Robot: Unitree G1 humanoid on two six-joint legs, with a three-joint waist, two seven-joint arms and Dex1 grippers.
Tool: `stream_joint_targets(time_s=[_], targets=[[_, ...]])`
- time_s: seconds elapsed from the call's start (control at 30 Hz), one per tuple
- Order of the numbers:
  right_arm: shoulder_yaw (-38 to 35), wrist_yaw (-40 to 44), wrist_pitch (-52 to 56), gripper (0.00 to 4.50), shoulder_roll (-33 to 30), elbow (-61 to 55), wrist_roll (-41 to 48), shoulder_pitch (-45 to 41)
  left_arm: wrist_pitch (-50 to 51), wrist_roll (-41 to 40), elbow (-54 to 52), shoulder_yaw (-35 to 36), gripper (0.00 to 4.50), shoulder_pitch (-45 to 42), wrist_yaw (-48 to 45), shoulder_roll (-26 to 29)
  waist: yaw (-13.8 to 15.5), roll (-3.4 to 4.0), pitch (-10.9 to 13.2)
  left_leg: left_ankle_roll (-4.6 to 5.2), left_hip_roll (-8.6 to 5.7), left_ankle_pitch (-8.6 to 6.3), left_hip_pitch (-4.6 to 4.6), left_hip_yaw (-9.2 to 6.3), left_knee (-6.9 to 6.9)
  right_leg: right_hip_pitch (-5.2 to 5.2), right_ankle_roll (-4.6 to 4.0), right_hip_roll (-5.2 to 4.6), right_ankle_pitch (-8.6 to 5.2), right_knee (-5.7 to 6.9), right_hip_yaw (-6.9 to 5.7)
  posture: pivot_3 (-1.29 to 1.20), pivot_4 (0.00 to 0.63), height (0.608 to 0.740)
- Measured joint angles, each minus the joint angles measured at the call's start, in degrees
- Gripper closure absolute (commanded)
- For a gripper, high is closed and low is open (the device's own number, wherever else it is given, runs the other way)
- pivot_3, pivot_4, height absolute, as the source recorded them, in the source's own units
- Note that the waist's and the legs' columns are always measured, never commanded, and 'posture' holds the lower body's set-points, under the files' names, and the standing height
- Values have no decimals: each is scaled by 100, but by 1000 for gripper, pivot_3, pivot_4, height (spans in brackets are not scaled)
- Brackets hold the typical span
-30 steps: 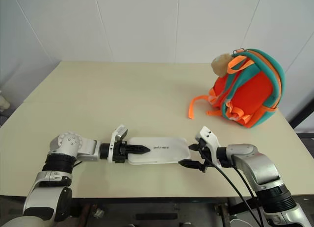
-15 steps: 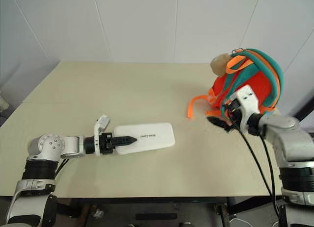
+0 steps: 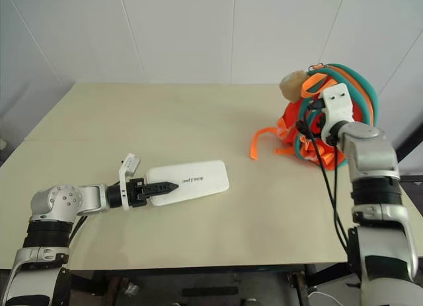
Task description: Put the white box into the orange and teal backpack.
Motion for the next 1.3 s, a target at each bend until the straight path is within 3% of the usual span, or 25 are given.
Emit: stream_joint_targets(time_s=[0.23,0.27,0.33,0.47,0.7,0.73,0.87,1.0,1.3], targets=[[-115,-129,-1572,0,599,2495,-135,-1091,57,-35,-242,227,3183,183,103,-75,-22,1,1,-15,1,8,-4,6,-9,-3,3,0,1,6,3,0,150,740],[-126,-188,-1820,180,603,2742,-158,-1168,60,-42,-259,256,3183,210,123,-108,-26,1,1,-16,1,8,-5,6,-9,-3,3,1,1,5,2,0,150,740],[-186,-349,-2448,590,623,3228,-241,-1270,62,-59,-368,327,3183,282,178,-141,-29,1,1,-17,1,7,-6,7,-11,-3,3,1,1,0,2,0,150,740],[-394,-287,-3467,1911,709,3742,-249,-1270,3,-67,-439,555,3183,368,350,-245,-33,2,1,-19,1,8,-6,10,-10,-2,5,1,2,1,4,0,150,740],[-1168,891,-4084,4185,949,3850,464,-1260,-112,-74,-619,855,3183,496,649,-377,-147,5,4,-26,5,12,-4,10,-10,-2,9,4,4,9,5,0,150,740],[-1251,1200,-3991,4459,961,3831,589,-1264,-115,-73,-618,889,3183,506,665,-364,-157,6,4,-26,6,12,-3,10,-10,-2,9,6,4,9,5,0,150,740],[-1311,2747,-3132,4483,1077,3318,1063,-1287,-387,81,-610,812,3183,521,442,20,-215,15,9,-33,15,15,3,10,-11,-3,9,15,4,17,5,0,150,740],[-1059,3871,-1134,4483,1095,1709,1692,-1133,-643,179,-561,818,3183,519,218,392,-233,27,17,-35,20,16,-5,10,-14,-18,9,17,4,25,5,0,150,740],[-331,4121,2706,4483,814,-2720,3569,106,-1008,-43,-897,1393,3183,670,-227,667,-82,27,17,-35,25,11,-97,20,8,-115,7,14,3,43,-3,0,150,740]])
